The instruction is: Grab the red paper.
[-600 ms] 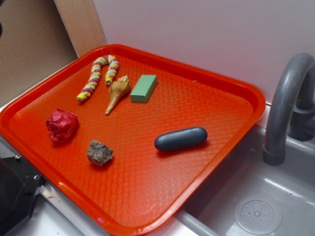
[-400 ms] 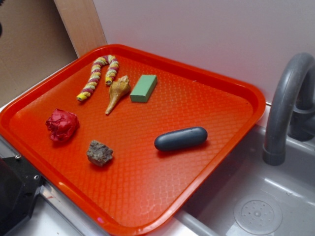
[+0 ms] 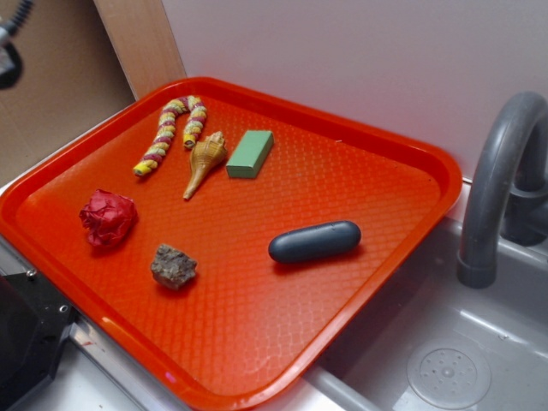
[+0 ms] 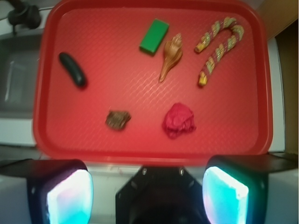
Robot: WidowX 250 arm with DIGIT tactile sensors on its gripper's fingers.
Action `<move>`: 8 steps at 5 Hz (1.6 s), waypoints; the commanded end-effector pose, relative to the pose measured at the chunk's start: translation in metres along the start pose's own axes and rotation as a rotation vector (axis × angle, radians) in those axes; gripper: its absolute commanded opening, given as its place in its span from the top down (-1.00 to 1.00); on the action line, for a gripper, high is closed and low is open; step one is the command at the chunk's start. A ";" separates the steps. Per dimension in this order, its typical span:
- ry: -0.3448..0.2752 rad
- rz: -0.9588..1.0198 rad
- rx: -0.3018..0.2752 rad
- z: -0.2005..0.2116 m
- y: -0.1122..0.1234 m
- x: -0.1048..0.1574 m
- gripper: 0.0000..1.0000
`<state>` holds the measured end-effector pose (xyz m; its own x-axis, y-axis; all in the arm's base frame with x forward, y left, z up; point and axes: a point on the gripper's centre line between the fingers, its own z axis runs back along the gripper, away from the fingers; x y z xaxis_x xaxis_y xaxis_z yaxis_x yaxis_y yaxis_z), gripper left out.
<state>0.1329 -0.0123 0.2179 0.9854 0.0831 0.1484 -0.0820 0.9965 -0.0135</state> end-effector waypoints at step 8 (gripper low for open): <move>0.280 -0.051 0.177 -0.159 0.043 0.009 1.00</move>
<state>0.1586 0.0289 0.0540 0.9816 0.0615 -0.1810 -0.0320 0.9863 0.1619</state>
